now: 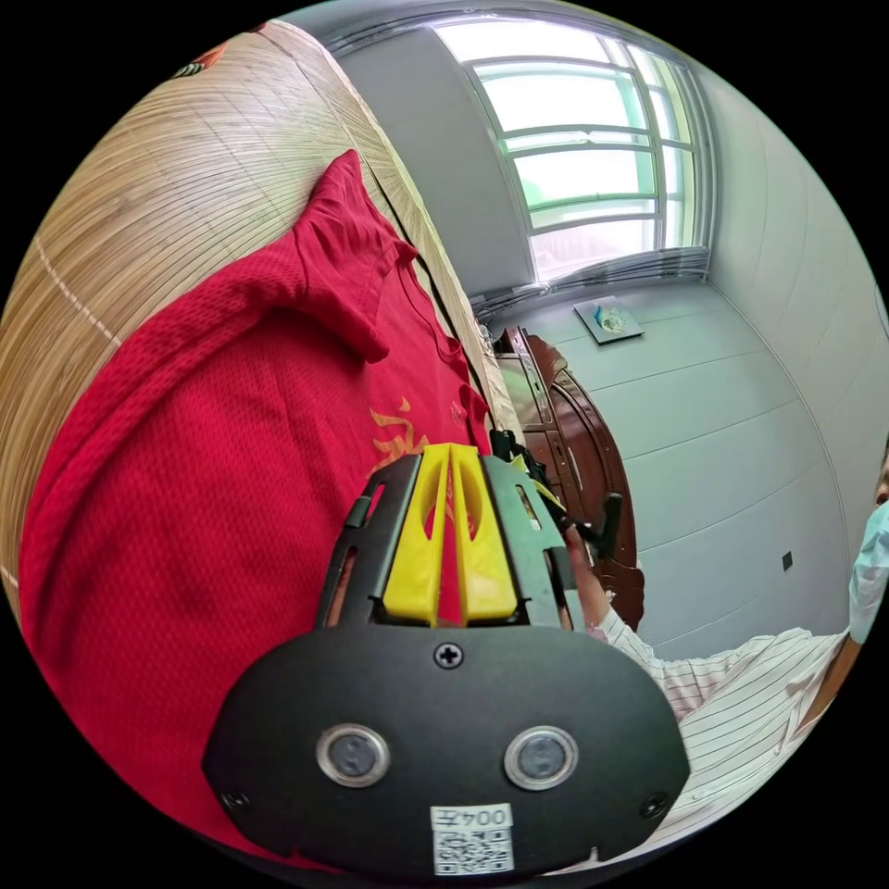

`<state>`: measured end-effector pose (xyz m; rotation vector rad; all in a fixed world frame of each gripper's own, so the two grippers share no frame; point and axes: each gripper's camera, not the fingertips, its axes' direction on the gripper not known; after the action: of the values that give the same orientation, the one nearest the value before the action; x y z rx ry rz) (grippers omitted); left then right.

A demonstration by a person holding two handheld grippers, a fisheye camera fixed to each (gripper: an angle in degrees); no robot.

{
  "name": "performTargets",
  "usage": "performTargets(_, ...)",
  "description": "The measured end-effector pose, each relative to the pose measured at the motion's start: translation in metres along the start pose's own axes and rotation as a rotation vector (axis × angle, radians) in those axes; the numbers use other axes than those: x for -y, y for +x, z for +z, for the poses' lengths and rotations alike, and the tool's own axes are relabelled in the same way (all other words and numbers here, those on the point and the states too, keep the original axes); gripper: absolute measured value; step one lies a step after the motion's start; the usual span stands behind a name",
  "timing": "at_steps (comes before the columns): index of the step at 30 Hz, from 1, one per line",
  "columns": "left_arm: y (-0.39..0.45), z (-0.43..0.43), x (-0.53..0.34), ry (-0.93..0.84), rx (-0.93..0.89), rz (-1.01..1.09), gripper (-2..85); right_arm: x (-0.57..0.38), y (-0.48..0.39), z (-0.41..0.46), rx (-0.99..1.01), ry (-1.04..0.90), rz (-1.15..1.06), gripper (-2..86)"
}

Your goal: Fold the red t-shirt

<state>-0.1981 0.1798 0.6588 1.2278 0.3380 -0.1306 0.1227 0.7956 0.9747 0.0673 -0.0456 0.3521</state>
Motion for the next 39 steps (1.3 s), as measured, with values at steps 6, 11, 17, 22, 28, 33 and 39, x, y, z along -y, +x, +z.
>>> performTargets(6,0.024,0.013,-0.009,0.006,0.053,0.054,0.3,-0.108,0.006,-0.05,0.393,0.117,0.226,-0.7)
performTargets(11,0.08,0.002,0.008,0.073,0.34,0.158,0.3,-0.166,0.049,-0.017,0.512,0.093,0.35,-0.7)
performTargets(17,0.1,0.05,0.062,0.006,0.635,0.221,0.3,-0.186,0.085,0.003,0.576,0.149,0.445,-0.7)
performTargets(22,0.091,0.104,0.074,-0.145,0.815,0.231,0.6,-0.188,0.095,0.006,0.595,0.116,0.455,-0.7)
performTargets(28,0.084,0.125,0.068,-0.21,0.957,0.311,0.7,-0.184,0.102,0.01,0.589,0.073,0.465,-0.7)
performTargets(33,0.081,0.125,0.074,-0.206,0.987,0.342,0.6,-0.186,0.107,0.012,0.606,0.068,0.479,-0.7)
performTargets(39,0.123,0.142,0.087,-0.101,0.865,0.431,0.6,-0.189,0.111,0.012,0.619,0.067,0.489,-0.7)
